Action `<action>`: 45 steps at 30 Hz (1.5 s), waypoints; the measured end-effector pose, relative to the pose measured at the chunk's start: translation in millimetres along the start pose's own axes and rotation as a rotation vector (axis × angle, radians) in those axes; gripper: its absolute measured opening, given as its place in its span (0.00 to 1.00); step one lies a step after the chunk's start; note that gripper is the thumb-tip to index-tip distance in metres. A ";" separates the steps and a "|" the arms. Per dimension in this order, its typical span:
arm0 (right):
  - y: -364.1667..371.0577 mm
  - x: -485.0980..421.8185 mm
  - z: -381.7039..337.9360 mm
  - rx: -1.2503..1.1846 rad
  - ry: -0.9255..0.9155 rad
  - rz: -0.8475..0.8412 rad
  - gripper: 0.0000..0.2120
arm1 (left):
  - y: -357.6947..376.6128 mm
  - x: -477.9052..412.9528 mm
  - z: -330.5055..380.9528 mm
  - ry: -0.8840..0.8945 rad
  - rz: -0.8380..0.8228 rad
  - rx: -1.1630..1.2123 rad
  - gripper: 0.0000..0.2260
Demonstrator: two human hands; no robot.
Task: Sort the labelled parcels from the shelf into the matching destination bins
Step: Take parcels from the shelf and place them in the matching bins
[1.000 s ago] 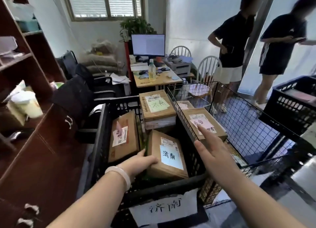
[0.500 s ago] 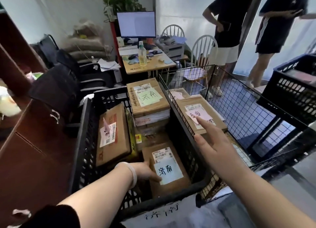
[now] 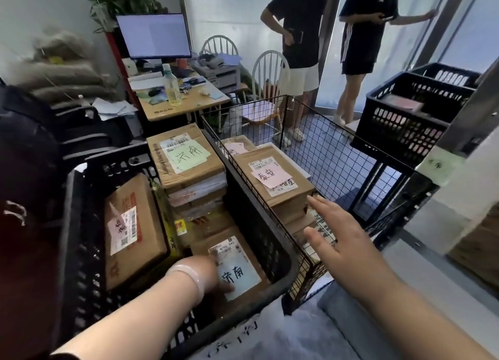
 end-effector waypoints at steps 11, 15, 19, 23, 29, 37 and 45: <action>-85.1 81.1 26.7 0.333 0.115 0.082 0.39 | -82.4 114.5 121.5 0.372 0.965 -0.018 0.39; -147.6 147.8 49.5 0.499 0.184 0.164 0.43 | -75.3 151.8 221.5 0.538 1.081 -0.049 0.37; -214.8 237.3 72.0 0.577 0.295 0.289 0.44 | -55.7 194.6 328.7 0.730 1.118 -0.080 0.36; -264.4 333.1 91.2 0.617 0.382 0.399 0.44 | -28.2 247.9 428.9 0.914 1.128 -0.080 0.36; -331.7 473.9 109.9 0.671 0.505 0.623 0.43 | 20.5 330.2 558.0 1.178 1.104 -0.046 0.34; -380.1 607.2 120.2 0.639 0.661 0.815 0.41 | 77.3 408.6 669.2 1.404 0.966 -0.027 0.34; -407.0 663.7 147.9 0.555 0.785 0.930 0.39 | 78.8 452.1 748.6 1.569 0.844 0.041 0.31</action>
Point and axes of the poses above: each hand's wrist, its own x-axis away from the middle knuckle, its own y-axis out of the palm, z = x × y, the point moved 2 cm from there along -x, towards the middle knuckle, and after that the axes turned 12 degrees about -x, right-handed, at the moved point
